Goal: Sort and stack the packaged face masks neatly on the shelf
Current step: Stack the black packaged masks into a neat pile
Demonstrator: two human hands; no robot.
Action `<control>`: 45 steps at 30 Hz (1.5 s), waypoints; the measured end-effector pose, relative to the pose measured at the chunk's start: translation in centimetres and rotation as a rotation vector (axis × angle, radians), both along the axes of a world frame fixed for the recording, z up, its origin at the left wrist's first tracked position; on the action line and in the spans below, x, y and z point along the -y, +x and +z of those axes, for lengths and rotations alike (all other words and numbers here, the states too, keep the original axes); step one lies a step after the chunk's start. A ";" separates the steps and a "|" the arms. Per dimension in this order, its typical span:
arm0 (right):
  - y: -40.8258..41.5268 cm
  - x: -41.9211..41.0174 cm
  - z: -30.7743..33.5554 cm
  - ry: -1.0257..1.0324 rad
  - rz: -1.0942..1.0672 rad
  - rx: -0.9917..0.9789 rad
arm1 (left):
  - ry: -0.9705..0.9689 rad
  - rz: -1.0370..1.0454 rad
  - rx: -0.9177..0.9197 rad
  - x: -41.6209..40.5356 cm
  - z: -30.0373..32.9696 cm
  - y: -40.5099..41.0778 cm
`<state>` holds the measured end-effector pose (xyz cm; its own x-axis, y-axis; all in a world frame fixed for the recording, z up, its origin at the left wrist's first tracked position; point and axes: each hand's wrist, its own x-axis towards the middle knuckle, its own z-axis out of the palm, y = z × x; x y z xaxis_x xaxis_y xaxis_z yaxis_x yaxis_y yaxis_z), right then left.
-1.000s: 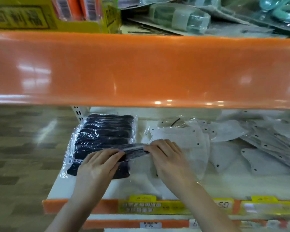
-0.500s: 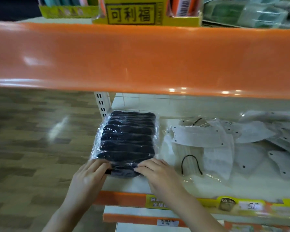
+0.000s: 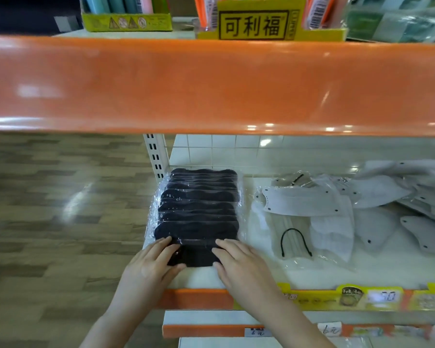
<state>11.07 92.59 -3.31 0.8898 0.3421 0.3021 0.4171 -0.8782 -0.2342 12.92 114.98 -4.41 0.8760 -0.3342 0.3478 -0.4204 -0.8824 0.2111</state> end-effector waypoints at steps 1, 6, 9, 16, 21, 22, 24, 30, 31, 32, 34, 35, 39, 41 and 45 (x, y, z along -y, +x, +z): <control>-0.1 -0.2 0.1 0.007 -0.006 -0.013 | 0.001 0.008 -0.008 0.0 0.0 0.0; -0.4 -0.4 0.4 0.015 -0.022 -0.091 | 0.028 0.048 -0.030 0.5 0.2 0.4; -0.2 -0.2 0.7 0.038 -0.031 -0.100 | 0.052 0.080 -0.041 1.0 0.6 0.7; 0.3 2.5 2.4 0.187 -0.048 -0.057 | -0.045 0.088 -0.079 5.5 1.6 0.9; 0.6 6.9 2.2 0.178 -0.142 -0.025 | -0.088 -0.016 -0.115 11.6 3.4 1.0; 0.6 7.8 2.0 0.165 -0.166 -0.009 | -0.088 -0.041 -0.120 12.9 3.6 1.1; 0.5 9.7 1.6 0.132 -0.209 0.007 | -0.076 -0.086 -0.138 15.4 4.0 1.2; -0.1 15.5 0.8 0.049 -0.348 0.057 | -0.024 -0.182 -0.252 22.0 3.4 1.5; -0.2 16.4 0.6 0.041 -0.371 0.056 | -0.005 -0.191 -0.249 23.0 3.3 1.5; -0.3 17.4 0.5 0.024 -0.391 0.069 | 0.004 -0.205 -0.241 23.9 3.3 1.4; -0.4 19.3 0.5 0.000 -0.429 0.063 | 0.011 -0.237 -0.213 25.7 3.0 1.3; -0.4 20.4 0.4 0.001 -0.447 0.056 | 0.020 -0.246 -0.203 26.6 2.9 1.3; 0.0 24.0 -0.4 -0.068 -0.575 -0.058 | 0.087 -0.273 -0.200 29.6 3.2 0.9; 0.2 25.3 -0.6 -0.084 -0.640 -0.132 | 0.094 -0.281 -0.220 31.1 3.5 0.6; -0.2 27.3 -1.3 -0.115 -0.669 -0.164 | 0.094 -0.239 -0.238 34.1 3.6 0.3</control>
<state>10.89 65.27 -4.61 0.9516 -0.2736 0.1402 -0.2549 -0.9571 -0.1380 13.18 80.90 -0.80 0.8220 -0.5605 0.1008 -0.5662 -0.7853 0.2505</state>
